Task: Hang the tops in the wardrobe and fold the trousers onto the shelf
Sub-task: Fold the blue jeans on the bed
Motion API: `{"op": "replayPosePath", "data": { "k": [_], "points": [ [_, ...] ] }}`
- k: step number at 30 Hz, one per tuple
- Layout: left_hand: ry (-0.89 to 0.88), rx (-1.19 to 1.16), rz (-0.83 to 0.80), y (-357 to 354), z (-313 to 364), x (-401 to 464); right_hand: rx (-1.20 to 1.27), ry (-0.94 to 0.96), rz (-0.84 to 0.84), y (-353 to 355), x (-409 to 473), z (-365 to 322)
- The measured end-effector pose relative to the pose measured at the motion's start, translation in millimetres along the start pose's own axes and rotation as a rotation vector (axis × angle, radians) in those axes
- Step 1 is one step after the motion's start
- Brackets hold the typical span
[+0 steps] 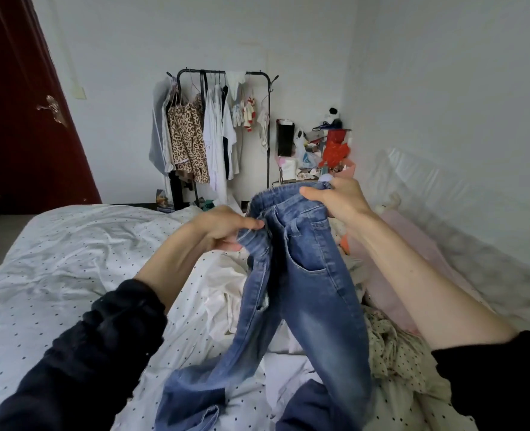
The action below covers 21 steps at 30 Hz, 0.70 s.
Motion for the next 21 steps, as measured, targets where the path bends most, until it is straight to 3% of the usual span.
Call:
{"op": "replayPosePath", "data": {
  "k": [6,10,14,18,21],
  "points": [
    [0.005,-0.349,-0.047,-9,41,-2,-0.073,0.211,-0.121,-7,-23,-23],
    [0.015,-0.428,-0.077,-16,45,-1,-0.061,0.227,-0.203,2,-32,-21],
    [0.016,-0.427,-0.09,-22,46,0,-0.127,0.214,-0.407,-1,-45,-7],
    [-0.013,-0.369,-0.125,-35,47,-4,-0.334,0.342,-0.256,-4,-49,11],
    [-0.088,-0.3,-0.19,-38,51,-9,-0.227,0.324,-0.166,4,-42,19]
  ]
}}
Point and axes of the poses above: each hand's wrist, its own x-axis towards the middle knuckle, its own y-axis out of the back of the hand, z = x × y, the point moved 3 cm from there along x, towards the middle knuckle, and after that the axes turned 2 degrees about x, right-handed, at the moved point
